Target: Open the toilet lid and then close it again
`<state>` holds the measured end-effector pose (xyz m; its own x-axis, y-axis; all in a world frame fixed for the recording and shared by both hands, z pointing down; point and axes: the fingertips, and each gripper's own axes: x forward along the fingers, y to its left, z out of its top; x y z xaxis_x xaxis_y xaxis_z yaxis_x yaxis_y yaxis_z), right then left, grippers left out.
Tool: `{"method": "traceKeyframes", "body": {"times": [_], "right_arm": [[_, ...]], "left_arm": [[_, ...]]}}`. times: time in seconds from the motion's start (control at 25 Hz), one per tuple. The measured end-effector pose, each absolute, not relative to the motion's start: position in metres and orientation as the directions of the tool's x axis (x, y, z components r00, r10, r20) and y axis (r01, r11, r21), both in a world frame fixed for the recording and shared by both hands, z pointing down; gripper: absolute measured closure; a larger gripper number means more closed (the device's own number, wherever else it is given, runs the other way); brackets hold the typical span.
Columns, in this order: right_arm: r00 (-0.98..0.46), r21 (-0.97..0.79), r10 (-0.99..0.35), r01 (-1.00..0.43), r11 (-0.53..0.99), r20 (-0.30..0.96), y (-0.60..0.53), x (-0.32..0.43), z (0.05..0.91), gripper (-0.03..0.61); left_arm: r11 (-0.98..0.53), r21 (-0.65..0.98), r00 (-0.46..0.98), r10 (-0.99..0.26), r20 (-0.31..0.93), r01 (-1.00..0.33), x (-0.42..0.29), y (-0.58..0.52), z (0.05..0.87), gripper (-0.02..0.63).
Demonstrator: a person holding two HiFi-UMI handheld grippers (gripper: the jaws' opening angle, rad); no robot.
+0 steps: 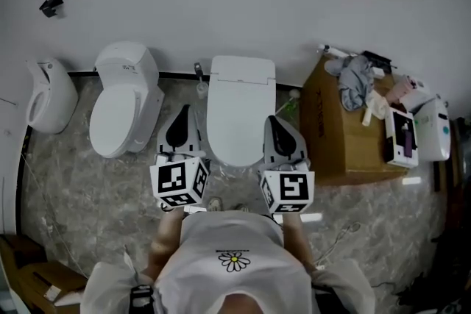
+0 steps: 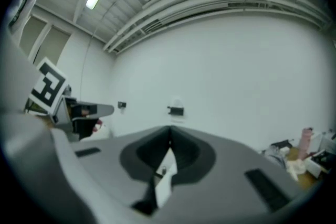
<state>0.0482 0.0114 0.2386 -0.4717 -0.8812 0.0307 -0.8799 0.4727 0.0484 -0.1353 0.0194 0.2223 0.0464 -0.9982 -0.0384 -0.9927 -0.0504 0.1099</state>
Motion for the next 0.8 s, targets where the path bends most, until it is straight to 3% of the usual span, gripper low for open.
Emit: {"method": "traceKeyframes", "body": {"times": [0.48,0.8], "right_arm": [[-0.487,-0.053,-0.873,-0.872,0.486,0.0,-0.01,0.055,0.23,0.549],[-0.429,-0.08,-0.903,-0.901,0.427,0.008,-0.065,0.072,0.281,0.549]], "left_arm": [[-0.069,0.164,0.061,-0.997,-0.051,-0.984,-0.132,-0.007,0.219,0.595],[-0.092,0.107,0.09,-0.996,-0.021,-0.99,-0.123,-0.061,0.28,0.595]]}}
